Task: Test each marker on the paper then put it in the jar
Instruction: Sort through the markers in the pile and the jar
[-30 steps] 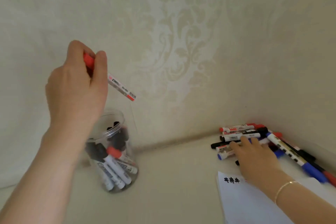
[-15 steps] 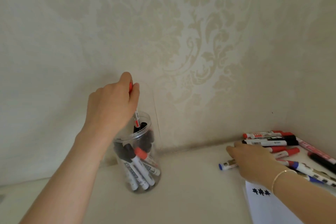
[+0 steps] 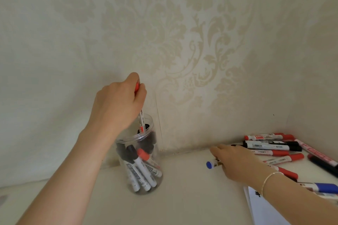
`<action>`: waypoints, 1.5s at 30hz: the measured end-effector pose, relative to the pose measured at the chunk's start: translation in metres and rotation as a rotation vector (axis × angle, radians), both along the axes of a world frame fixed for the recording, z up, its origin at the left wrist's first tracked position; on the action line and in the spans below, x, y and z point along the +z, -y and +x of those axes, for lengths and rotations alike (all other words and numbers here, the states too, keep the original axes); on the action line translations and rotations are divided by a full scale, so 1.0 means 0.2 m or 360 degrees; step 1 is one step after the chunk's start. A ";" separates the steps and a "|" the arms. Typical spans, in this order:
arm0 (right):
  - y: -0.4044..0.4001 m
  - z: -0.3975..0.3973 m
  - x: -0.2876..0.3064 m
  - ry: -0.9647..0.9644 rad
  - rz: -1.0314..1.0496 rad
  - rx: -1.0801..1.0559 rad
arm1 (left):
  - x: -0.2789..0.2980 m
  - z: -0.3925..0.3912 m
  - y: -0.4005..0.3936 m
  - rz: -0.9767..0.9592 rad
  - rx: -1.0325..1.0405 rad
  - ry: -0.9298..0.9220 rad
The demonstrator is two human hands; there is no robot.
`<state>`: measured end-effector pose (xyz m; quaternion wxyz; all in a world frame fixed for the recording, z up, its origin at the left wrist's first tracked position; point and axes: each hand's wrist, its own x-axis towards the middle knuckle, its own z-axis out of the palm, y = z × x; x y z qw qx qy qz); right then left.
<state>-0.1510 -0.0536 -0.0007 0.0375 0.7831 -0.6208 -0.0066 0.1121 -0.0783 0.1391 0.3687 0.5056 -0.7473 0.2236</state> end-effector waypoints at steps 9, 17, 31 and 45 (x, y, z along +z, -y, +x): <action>0.02 0.08 0.04 0.0338 -0.0685 0.0397 | -0.15 0.07 0.14 0.0914 0.0140 0.0250; -0.03 0.19 0.14 0.0548 -0.0590 0.0424 | -0.06 0.05 0.13 0.1388 0.0264 0.0477; -0.15 0.04 0.32 0.2964 -0.0357 -0.0291 | -0.36 -0.56 -0.15 0.1566 -0.1086 -0.0345; -0.38 -0.21 0.28 0.2892 0.0484 -0.0181 | -0.45 -0.80 -0.23 0.2004 -0.1769 -0.0473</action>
